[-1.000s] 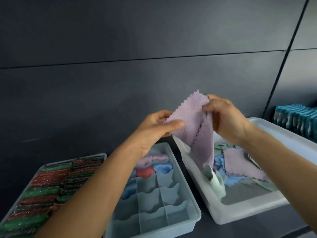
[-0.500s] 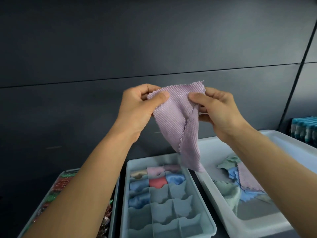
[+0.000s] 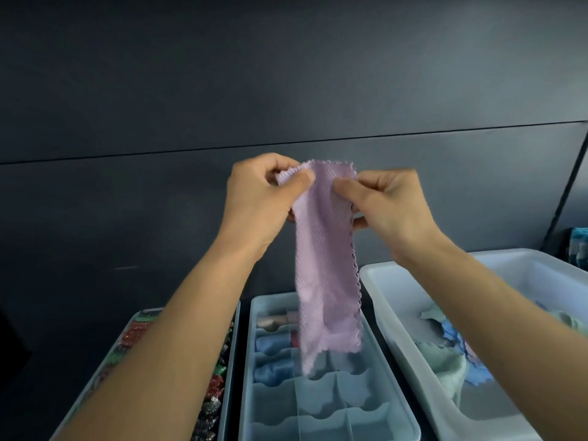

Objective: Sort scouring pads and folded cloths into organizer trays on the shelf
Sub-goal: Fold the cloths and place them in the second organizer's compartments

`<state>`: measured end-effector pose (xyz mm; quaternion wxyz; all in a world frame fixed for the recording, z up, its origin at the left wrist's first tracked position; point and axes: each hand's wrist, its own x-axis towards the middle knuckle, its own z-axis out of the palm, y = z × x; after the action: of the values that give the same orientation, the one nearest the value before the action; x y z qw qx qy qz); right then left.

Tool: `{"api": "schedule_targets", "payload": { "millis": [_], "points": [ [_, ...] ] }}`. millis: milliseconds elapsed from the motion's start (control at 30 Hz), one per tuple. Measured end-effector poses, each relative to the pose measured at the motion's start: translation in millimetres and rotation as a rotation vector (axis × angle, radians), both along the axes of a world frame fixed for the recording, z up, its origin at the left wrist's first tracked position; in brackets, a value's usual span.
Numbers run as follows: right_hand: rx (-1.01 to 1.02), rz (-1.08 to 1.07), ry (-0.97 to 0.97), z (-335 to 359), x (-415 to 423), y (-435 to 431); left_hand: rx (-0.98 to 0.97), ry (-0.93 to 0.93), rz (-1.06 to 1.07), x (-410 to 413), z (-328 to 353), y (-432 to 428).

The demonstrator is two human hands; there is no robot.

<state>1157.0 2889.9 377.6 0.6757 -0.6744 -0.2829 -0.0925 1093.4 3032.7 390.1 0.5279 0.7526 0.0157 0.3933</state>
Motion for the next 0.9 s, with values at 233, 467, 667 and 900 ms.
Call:
{"api": "schedule_targets", "payload": {
  "millis": [233,467,667,900],
  "points": [
    [-0.051,0.066,-0.016,-7.8,-20.4,15.8,-0.082,0.010,-0.061,2.7,-19.2,-4.1],
    [-0.143,0.322,0.308,11.9,-27.4,10.7,0.269,0.065,-0.041,-1.5,-26.4,0.2],
    [-0.229,0.199,0.139,5.0,-14.8,-3.3,0.189,-0.001,-0.042,-4.9,-23.3,13.3],
    [-0.217,0.364,0.062,-2.9,-5.7,0.3,-0.140,-0.038,-0.333,-6.8,-23.6,11.7]
  ]
}}
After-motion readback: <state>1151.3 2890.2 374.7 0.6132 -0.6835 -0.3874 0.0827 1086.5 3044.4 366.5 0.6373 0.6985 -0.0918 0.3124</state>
